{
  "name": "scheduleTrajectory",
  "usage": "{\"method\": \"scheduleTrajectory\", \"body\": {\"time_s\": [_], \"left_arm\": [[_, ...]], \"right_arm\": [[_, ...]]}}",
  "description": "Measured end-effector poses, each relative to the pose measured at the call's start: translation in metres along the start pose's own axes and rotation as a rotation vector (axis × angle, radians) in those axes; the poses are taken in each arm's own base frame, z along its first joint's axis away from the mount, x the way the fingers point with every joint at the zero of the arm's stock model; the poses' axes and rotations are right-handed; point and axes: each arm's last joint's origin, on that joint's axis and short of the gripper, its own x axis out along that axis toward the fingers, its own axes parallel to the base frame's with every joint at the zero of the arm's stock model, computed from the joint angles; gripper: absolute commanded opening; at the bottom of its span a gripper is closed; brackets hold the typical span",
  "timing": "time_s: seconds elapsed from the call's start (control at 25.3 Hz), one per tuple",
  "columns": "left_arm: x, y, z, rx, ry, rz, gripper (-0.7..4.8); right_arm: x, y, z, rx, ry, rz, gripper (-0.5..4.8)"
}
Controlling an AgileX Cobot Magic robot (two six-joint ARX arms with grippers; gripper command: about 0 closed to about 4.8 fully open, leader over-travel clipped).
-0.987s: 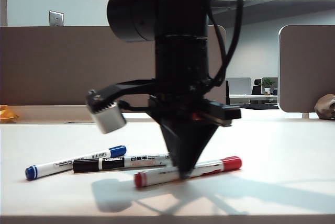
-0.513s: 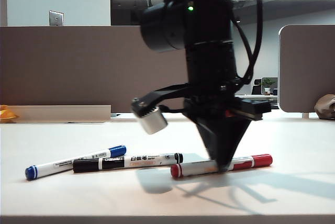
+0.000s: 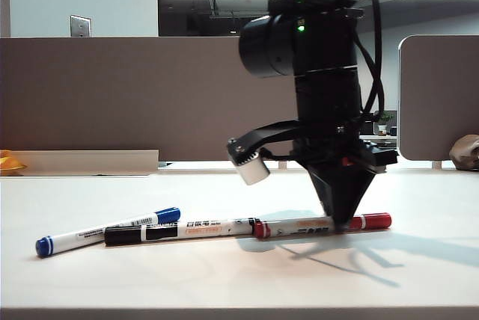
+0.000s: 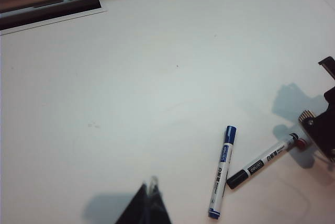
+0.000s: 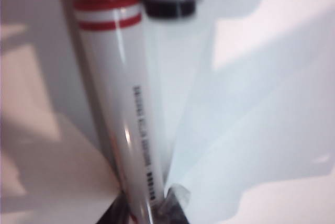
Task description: Pick up the markers one by one and line them up horizontally in a straight line on the table.
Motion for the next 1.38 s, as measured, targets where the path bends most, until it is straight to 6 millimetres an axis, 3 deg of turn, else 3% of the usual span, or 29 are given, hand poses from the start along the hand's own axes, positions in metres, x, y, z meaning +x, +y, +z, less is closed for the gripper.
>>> {"method": "scheduleTrajectory", "body": {"time_s": [1.38], "left_arm": [[-0.003, -0.001, -0.003, -0.003, 0.013, 0.004, -0.06]], "right_arm": [[0.005, -0.01, -0.017, 0.061, 0.007, -0.016, 0.94]]}}
